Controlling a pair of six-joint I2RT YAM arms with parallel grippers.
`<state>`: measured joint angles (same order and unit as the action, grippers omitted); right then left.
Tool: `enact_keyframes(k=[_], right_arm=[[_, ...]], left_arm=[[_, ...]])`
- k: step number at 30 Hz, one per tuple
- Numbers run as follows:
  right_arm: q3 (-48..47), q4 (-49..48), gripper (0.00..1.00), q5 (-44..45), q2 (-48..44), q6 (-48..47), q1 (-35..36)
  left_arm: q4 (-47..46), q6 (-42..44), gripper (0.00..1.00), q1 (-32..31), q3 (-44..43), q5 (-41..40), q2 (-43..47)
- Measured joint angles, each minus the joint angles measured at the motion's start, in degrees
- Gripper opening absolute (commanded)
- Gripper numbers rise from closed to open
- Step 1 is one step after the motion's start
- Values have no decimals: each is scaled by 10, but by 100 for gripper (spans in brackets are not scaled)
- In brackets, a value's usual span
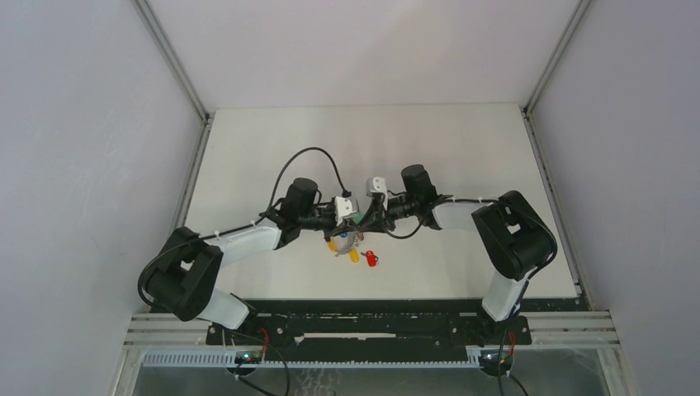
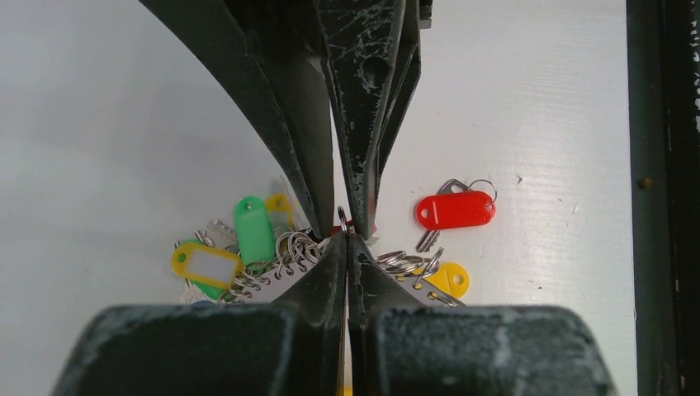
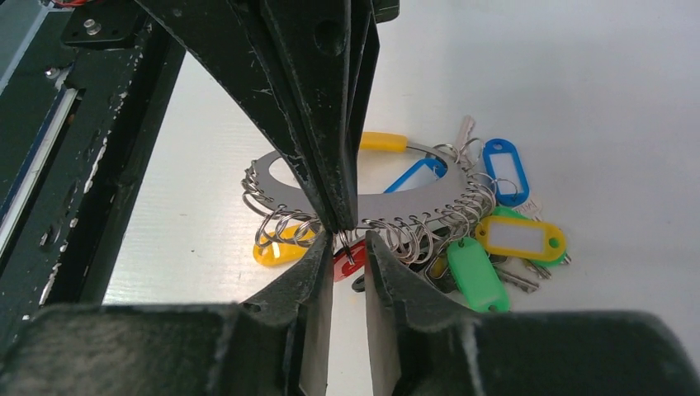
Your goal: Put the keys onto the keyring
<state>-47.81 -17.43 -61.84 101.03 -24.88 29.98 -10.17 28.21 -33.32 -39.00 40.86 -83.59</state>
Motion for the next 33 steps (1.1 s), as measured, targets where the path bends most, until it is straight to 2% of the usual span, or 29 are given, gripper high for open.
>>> enact_keyframes(k=[7,14,22,28,33], right_arm=[[-7,16,15,-13,7,-16,1],[-10,36,23,-7,7,-24,3],[-5,47,19,57,7,5,7],[8,37,29,63,7,25,10],[15,-10,30,62,7,60,11]], left_arm=[[4,-1,0,1,2,0,0],[0,-3,0,1,2,-6,0],[-4,-7,0,3,2,-17,0],[-4,-7,0,3,2,-17,0],[-9,-14,0,3,2,-17,0]])
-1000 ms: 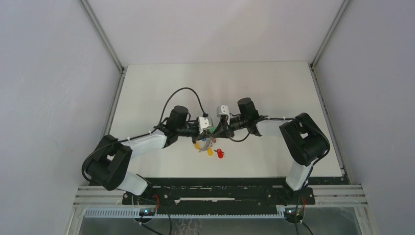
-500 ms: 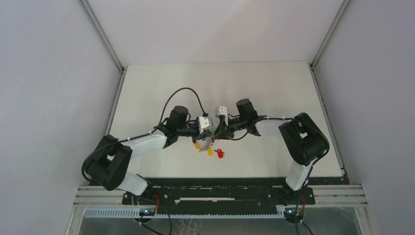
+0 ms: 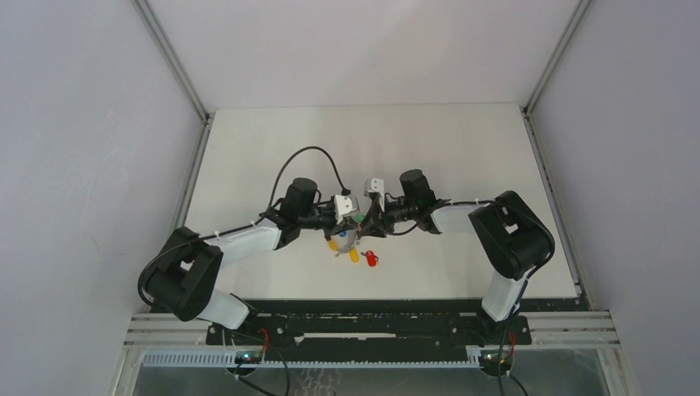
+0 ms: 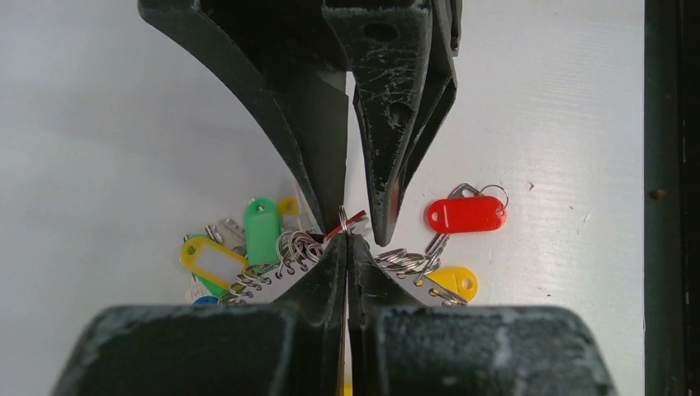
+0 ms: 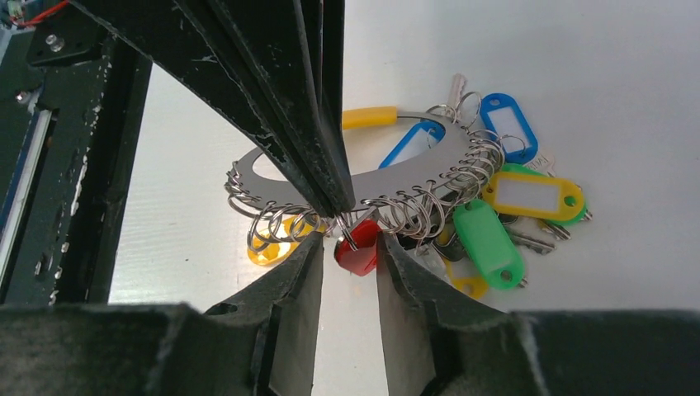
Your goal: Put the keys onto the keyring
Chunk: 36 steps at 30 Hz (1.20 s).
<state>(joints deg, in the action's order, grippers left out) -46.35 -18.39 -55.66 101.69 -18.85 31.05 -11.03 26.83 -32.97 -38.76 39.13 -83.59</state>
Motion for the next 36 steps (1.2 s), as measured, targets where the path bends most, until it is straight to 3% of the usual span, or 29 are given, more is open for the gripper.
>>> enact_keyframes(k=[7,20,36], right_arm=[[15,-61,32,-1,0,56,0],[30,-147,24,2,15,131,0],[35,-161,0,8,25,142,-1]], left_arm=[[-5,-10,0,0,0,-3,0],[-12,-32,0,0,0,-15,0],[-23,-49,0,2,0,-13,-5]])
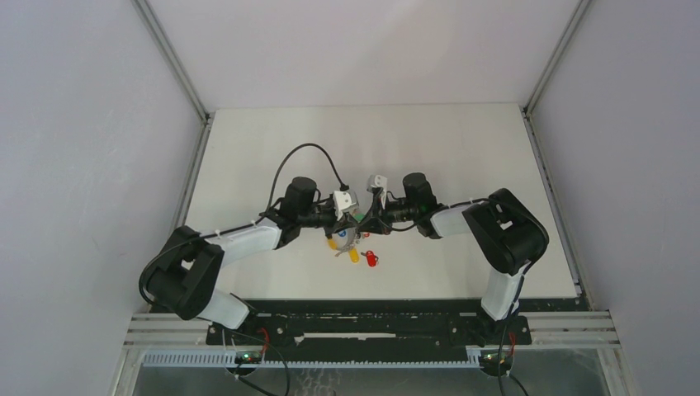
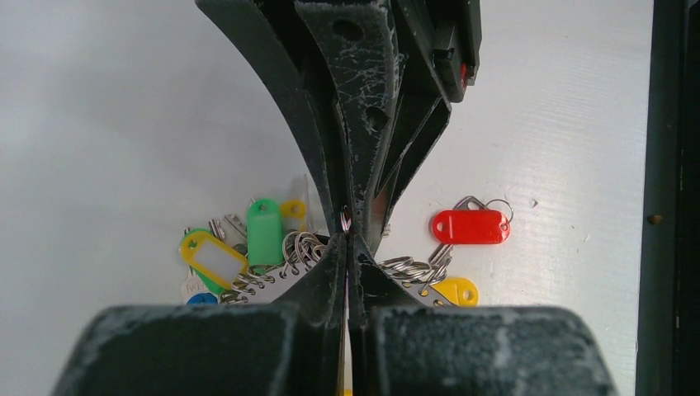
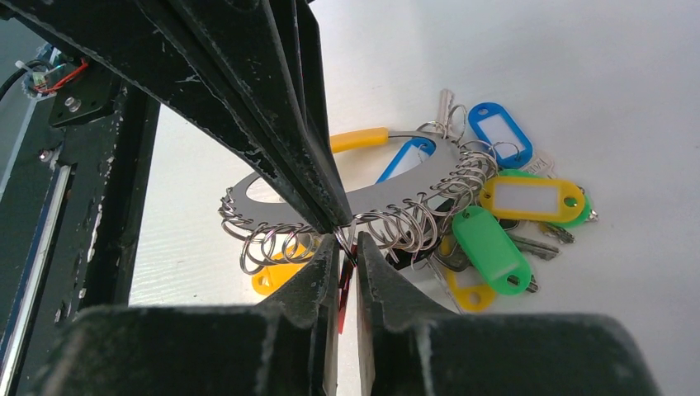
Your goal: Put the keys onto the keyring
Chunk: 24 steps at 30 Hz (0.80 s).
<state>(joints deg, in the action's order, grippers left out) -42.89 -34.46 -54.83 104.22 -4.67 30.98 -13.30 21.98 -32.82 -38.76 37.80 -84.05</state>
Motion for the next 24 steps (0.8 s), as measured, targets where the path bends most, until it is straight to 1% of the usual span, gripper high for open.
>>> enact_keyframes(k=[2,3,9,13,17,24], right_arm=[[2,-3,0,-2,0,2,-1],[3,-5,0,-2,0,3,-2],[5,-12,0,-6,0,9,-2],[5,-21,0,-11,0,11,-2],[5,-28,0,-12,0,11,-2],[5,-29,0,-13,0,11,-2]], left_arm=[[-1,-2,1,0,0,1,-1],[-3,-4,4,0,0,2,-2],[-7,-11,24,0,0,-1,-3],[-8,-18,32,6,0,-5,2],[-13,-26,35,22,10,-1,21],[-12,-30,35,41,21,21,32]])
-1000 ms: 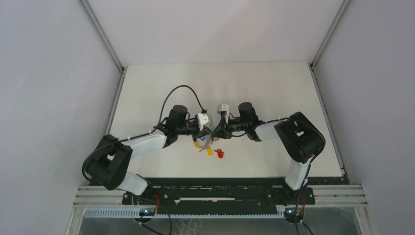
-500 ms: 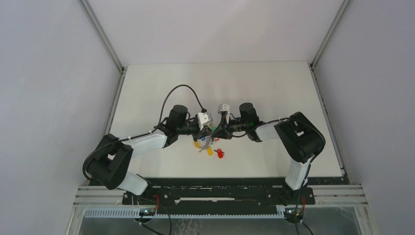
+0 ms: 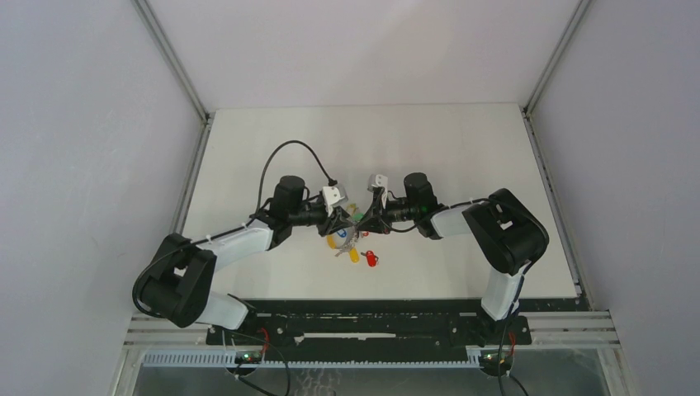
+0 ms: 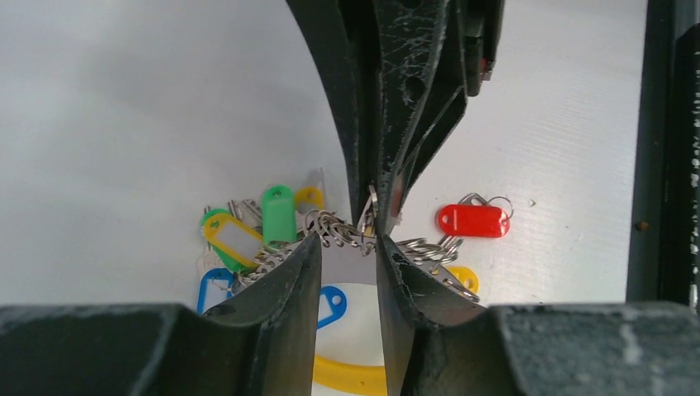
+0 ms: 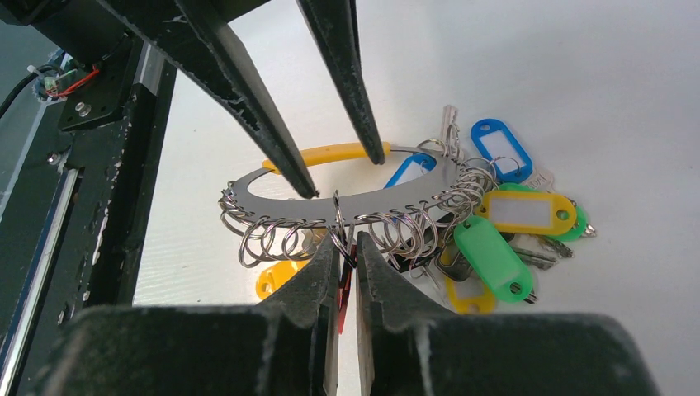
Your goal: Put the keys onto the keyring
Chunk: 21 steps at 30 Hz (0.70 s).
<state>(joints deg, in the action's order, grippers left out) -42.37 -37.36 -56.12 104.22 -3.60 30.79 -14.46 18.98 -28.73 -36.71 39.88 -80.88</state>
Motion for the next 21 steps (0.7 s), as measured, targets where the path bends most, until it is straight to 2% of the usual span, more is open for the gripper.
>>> enact_keyframes(k=[4,12,21], right_arm=[[0,0,0,0,0,0,0],[0,0,0,-1,0,-1,0],[0,5,0,-2,0,-5,1]], left_arm=[[3,0,34,0,0,21,-3],[17,1,26,0,-2,41,-27],[33,2,25,0,-24,50,-44]])
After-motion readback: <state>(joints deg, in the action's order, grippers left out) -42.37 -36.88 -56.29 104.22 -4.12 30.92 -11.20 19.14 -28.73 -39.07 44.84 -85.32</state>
